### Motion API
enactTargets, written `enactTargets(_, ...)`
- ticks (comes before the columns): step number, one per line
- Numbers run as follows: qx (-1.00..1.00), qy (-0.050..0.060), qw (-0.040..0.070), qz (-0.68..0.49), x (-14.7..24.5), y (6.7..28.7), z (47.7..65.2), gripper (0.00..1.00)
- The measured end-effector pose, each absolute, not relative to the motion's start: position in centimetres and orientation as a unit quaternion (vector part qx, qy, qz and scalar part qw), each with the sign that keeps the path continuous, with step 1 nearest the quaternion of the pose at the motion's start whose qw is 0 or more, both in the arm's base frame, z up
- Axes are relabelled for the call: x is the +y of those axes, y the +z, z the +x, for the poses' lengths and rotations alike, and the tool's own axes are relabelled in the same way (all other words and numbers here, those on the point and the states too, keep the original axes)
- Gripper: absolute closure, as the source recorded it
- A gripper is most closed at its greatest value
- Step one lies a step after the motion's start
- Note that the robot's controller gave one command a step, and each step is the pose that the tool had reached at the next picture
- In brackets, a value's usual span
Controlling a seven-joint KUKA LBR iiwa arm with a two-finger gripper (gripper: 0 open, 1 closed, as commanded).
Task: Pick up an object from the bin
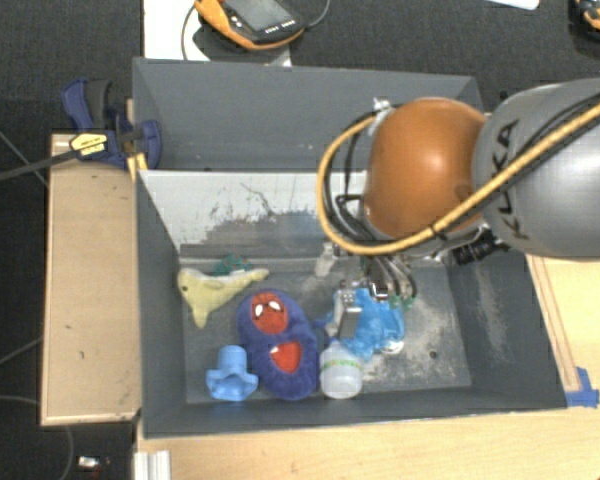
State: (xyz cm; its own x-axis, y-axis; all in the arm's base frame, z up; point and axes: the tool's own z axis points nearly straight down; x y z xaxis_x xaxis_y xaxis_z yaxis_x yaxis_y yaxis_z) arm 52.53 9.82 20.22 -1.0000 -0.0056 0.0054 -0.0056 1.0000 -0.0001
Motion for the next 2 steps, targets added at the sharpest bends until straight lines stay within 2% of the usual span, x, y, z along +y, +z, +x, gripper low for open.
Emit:
enactTargets(1, -1.0, 0.0, -0.001, 0.001, 9.8, 20.6, 52.7, 0.0)
enactTargets(2, -0.998, 0.0, -0.002, 0.071, 11.2, 19.8, 50.8, 0.0)
